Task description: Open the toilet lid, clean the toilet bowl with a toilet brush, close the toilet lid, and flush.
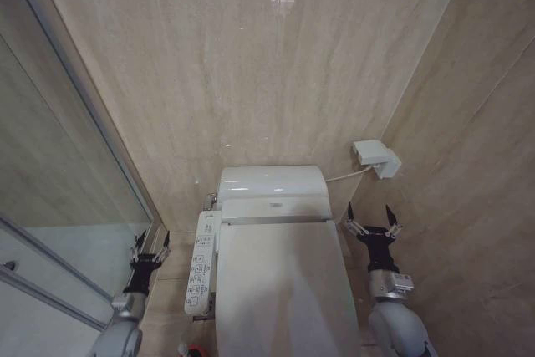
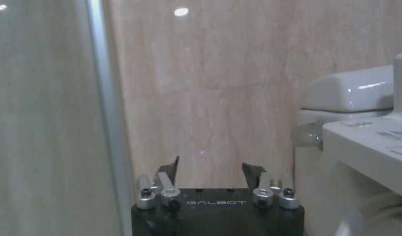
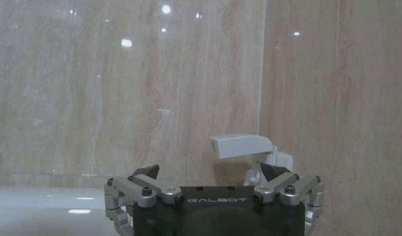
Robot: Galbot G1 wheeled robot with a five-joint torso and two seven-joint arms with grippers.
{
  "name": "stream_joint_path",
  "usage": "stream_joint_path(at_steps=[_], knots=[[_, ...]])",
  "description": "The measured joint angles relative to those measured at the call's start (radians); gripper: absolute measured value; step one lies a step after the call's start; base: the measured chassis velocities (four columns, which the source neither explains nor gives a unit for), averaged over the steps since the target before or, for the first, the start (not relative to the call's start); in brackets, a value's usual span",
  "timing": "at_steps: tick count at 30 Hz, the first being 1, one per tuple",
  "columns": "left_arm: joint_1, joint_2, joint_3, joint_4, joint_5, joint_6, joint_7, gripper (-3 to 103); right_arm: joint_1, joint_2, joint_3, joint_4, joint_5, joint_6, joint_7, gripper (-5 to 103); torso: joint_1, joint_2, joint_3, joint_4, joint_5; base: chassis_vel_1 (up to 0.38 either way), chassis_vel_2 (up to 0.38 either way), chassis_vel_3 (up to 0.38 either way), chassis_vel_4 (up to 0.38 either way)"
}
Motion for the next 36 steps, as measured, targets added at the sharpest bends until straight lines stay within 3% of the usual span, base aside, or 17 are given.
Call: stream_joint_path(at_steps=[1,8,9,15,16,23,24,36], knots=[[-0.030,0.013,0.017,0.021,0.005,-0.003,0.006,60,0.000,0.000,0.000,0.000,0.000,0.000,0.000,100,0.000,0.000,0.000,-0.0001,0.0000,0.000,0.000,0.000,0.000],[-0.144,0.071,0.102,0.090,0.014,-0.018,0.038,60,0.000,0.000,0.000,0.000,0.000,0.000,0.000,100,0.000,0.000,0.000,0.0000,0.0000,0.000,0.000,0.000,0.000],[-0.163,0.084,0.119,0.101,0.015,-0.022,0.046,33,0.000,0.000,0.000,0.000,0.000,0.000,0.000,100,0.000,0.000,0.000,0.0001,0.0001,0.000,0.000,0.000,0.000],[-0.242,0.124,0.207,0.176,0.054,-0.055,0.080,33,0.000,0.000,0.000,0.000,0.000,0.000,0.000,100,0.000,0.000,0.000,0.0002,0.0001,0.000,0.000,0.000,0.000],[-0.260,0.127,0.225,0.196,0.064,-0.069,0.095,7,0.000,0.000,0.000,0.000,0.000,0.000,0.000,100,0.000,0.000,0.000,0.0002,0.0001,0.000,0.000,0.000,0.000],[-0.346,0.139,0.313,0.261,0.081,-0.112,0.157,7,0.000,0.000,0.000,0.000,0.000,0.000,0.000,100,0.000,0.000,0.000,-0.0001,0.0001,0.000,0.000,0.000,0.000],[-0.362,0.141,0.330,0.269,0.084,-0.115,0.166,0,0.000,0.000,0.000,0.000,0.000,0.000,0.000,100,0.000,0.000,0.000,0.0000,0.0001,0.000,0.000,0.000,0.000],[-0.425,0.149,0.414,0.306,0.110,-0.132,0.198,0,0.000,0.000,0.000,0.000,0.000,0.000,0.000,100,0.000,0.000,0.000,0.0001,0.0002,0.000,0.000,0.000,0.000]])
